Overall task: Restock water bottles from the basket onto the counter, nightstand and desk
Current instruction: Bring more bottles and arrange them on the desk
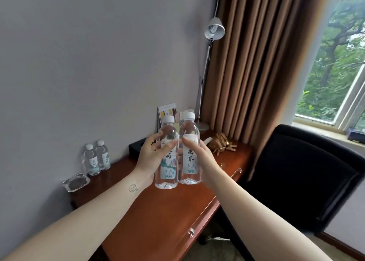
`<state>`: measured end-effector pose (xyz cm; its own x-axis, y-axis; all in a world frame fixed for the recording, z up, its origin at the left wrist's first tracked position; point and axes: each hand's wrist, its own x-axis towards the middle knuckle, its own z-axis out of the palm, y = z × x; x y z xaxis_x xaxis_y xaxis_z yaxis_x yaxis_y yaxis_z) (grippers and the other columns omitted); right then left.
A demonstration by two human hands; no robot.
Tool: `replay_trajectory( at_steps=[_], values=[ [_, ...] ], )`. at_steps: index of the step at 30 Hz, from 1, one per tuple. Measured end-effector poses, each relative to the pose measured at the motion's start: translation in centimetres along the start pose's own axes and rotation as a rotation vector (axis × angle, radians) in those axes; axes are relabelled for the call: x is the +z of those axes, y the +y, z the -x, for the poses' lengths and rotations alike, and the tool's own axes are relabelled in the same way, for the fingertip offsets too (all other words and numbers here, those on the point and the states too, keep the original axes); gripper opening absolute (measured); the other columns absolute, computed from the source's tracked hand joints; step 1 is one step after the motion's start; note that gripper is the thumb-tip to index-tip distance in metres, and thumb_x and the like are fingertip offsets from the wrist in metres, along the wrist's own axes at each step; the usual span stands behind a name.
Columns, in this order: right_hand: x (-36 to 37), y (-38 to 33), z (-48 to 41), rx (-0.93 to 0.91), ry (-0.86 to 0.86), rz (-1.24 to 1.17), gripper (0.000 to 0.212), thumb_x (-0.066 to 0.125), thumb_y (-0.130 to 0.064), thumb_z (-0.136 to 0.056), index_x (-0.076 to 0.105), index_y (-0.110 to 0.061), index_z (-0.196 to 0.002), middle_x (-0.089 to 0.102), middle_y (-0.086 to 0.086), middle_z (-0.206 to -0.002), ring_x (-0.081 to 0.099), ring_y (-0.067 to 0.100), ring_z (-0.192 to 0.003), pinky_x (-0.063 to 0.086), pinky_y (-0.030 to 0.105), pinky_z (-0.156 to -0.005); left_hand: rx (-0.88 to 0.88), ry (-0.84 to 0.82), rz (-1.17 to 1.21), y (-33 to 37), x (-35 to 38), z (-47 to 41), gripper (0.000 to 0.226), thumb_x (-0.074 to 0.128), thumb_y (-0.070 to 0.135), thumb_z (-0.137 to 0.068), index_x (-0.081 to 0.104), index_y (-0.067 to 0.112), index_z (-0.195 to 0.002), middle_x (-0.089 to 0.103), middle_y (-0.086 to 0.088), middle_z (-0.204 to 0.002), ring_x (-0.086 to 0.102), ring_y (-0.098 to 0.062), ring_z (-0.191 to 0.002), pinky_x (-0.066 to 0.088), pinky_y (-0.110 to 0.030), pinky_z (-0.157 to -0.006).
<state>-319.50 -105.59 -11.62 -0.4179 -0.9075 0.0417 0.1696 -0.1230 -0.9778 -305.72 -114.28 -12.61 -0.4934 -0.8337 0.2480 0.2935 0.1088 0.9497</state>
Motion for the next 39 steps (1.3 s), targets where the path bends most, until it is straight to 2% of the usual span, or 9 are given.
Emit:
replay_trajectory(
  at_steps=[4, 8, 13, 16, 21, 25, 29, 33, 39],
  values=[
    [0.7, 1.1, -2.7, 0.037, -0.048, -0.026, 0.045, 0.075, -0.037, -0.081, 0.059, -0.018, -0.118, 0.074, 0.012, -0.102, 0.072, 0.030, -0.092, 0.059, 0.041, -0.074, -0.026, 0.060, 0.000, -1.3, -1.5, -1.8, 0.080, 0.086, 0.050, -0.058, 0.053, 0.023, -0.126, 0.073, -0.003, -0.106, 0.073, -0.024, -0.092, 0.059, -0.044, -0.077],
    [1.6, 2.3, -5.6, 0.062, -0.097, -0.043, 0.040, 0.074, -0.036, -0.081, 0.061, -0.020, -0.116, 0.074, 0.011, -0.101, 0.073, 0.030, -0.091, 0.059, 0.039, -0.072, -0.039, 0.105, 0.000, -2.3, -3.0, -3.6, 0.073, 0.084, 0.043, -0.063, 0.053, 0.021, -0.125, 0.074, -0.003, -0.103, 0.073, -0.024, -0.091, 0.060, -0.038, -0.070],
    [2.7, 3.6, -10.3, 0.087, -0.165, -0.031, 0.051, 0.078, -0.041, -0.074, 0.062, -0.020, -0.118, 0.074, 0.012, -0.103, 0.072, 0.031, -0.094, 0.058, 0.044, -0.079, -0.043, 0.200, -0.029, -3.6, -4.7, -6.5, 0.068, 0.083, 0.047, -0.061, 0.056, 0.024, -0.119, 0.074, -0.003, -0.100, 0.074, -0.022, -0.088, 0.059, -0.039, -0.071],
    [3.4, 4.3, -14.1, 0.123, -0.215, -0.018, 0.050, 0.076, -0.039, -0.078, 0.060, -0.018, -0.121, 0.073, 0.014, -0.105, 0.071, 0.032, -0.095, 0.058, 0.048, -0.083, -0.040, 0.265, -0.024, -4.4, -5.7, -8.9, 0.067, 0.083, 0.046, -0.060, 0.056, 0.023, -0.116, 0.074, -0.003, -0.099, 0.074, -0.022, -0.087, 0.059, -0.038, -0.069],
    [4.8, 5.2, -21.1, 0.168, -0.343, 0.015, 0.048, 0.075, -0.040, -0.079, 0.060, -0.018, -0.119, 0.073, 0.013, -0.100, 0.073, 0.029, -0.086, 0.057, 0.039, -0.068, -0.044, 0.391, -0.038, -5.9, -7.8, -13.9, 0.071, 0.085, 0.047, -0.059, 0.055, 0.024, -0.119, 0.074, -0.002, -0.100, 0.073, -0.021, -0.090, 0.059, -0.042, -0.075],
    [5.9, 6.7, -26.3, 0.213, -0.444, 0.015, 0.039, 0.076, -0.039, -0.079, 0.062, -0.025, -0.113, 0.074, 0.008, -0.093, 0.073, 0.023, -0.081, 0.056, 0.034, -0.064, -0.062, 0.475, -0.070, -7.2, -9.6, -16.7, 0.071, 0.084, 0.052, -0.058, 0.058, 0.022, -0.117, 0.075, 0.000, -0.100, 0.073, -0.019, -0.089, 0.058, -0.038, -0.072],
    [7.5, 9.2, -30.1, 0.239, -0.526, 0.035, 0.039, 0.079, -0.036, -0.077, 0.064, -0.026, -0.112, 0.074, 0.008, -0.098, 0.073, 0.025, -0.087, 0.057, 0.036, -0.068, -0.105, 0.541, -0.102, -9.0, -11.7, -17.8, 0.068, 0.083, 0.059, -0.057, 0.063, 0.025, -0.113, 0.074, 0.003, -0.103, 0.072, -0.014, -0.095, 0.056, -0.037, -0.080],
    [9.2, 12.2, -32.6, 0.283, -0.614, 0.043, 0.051, 0.082, -0.036, -0.072, 0.062, -0.021, -0.117, 0.073, 0.010, -0.107, 0.071, 0.028, -0.097, 0.058, 0.043, -0.079, -0.154, 0.642, -0.111, -11.4, -14.3, -18.2, 0.071, 0.085, 0.060, -0.055, 0.063, 0.031, -0.116, 0.073, 0.006, -0.108, 0.070, -0.013, -0.100, 0.055, -0.036, -0.082],
    [11.0, 16.6, -35.3, 0.320, -0.709, 0.148, 0.046, 0.081, -0.029, -0.077, 0.061, -0.018, -0.116, 0.074, 0.004, -0.104, 0.073, 0.019, -0.093, 0.058, 0.026, -0.068, -0.221, 0.772, -0.226, -15.2, -18.5, -18.4, 0.065, 0.084, 0.059, -0.053, 0.061, 0.041, -0.110, 0.071, 0.016, -0.107, 0.069, -0.003, -0.096, 0.055, -0.028, -0.076]
  ],
)
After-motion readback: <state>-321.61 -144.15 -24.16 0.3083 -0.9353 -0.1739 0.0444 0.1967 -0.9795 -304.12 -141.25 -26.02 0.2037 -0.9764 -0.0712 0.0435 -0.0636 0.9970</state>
